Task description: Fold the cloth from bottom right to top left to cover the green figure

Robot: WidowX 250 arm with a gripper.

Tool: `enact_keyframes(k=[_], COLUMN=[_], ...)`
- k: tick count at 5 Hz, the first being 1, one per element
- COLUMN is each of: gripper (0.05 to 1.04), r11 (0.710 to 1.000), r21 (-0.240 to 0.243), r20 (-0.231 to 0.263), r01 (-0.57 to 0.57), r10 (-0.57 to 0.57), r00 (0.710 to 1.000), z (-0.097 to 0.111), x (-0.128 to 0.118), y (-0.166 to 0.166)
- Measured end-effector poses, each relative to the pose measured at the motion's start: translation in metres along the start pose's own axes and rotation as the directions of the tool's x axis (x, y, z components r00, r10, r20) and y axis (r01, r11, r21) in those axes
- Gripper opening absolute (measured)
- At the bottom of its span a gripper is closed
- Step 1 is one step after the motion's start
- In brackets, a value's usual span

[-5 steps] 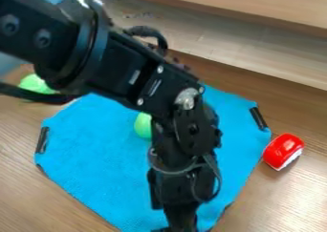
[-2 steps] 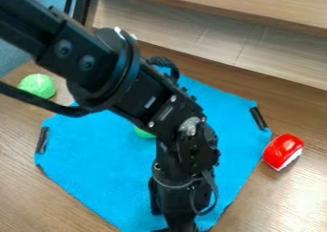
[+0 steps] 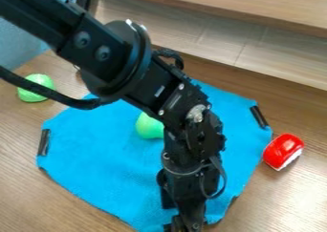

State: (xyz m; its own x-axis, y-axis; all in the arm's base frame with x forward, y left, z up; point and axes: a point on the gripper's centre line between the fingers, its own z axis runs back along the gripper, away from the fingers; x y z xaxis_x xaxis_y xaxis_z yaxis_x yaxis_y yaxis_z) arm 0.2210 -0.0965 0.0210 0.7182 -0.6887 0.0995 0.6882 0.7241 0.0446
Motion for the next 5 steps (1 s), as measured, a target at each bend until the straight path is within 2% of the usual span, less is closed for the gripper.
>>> enact_keyframes(k=[1, 2, 3, 4, 5], gripper=[0.402, 0.175, 0.084, 0.068, 0.068], r11=[1.0, 1.0, 0.999, 0.998, 0.999], r21=[-0.011, -0.021, -0.035, -0.057, -0.044], r20=[0.014, 0.019, 0.016, 0.011, 0.044], r01=[-0.017, -0.024, -0.016, -0.011, -0.026], r10=[0.018, 0.024, 0.016, 0.012, 0.028], r00=[1.0, 1.0, 1.0, 1.0, 0.999], z=[-0.002, -0.001, 0.001, 0.01, 0.03], x=[0.001, 0.001, -0.002, -0.004, -0.001], y=[0.001, 0.003, 0.002, 0.0, 0.008])
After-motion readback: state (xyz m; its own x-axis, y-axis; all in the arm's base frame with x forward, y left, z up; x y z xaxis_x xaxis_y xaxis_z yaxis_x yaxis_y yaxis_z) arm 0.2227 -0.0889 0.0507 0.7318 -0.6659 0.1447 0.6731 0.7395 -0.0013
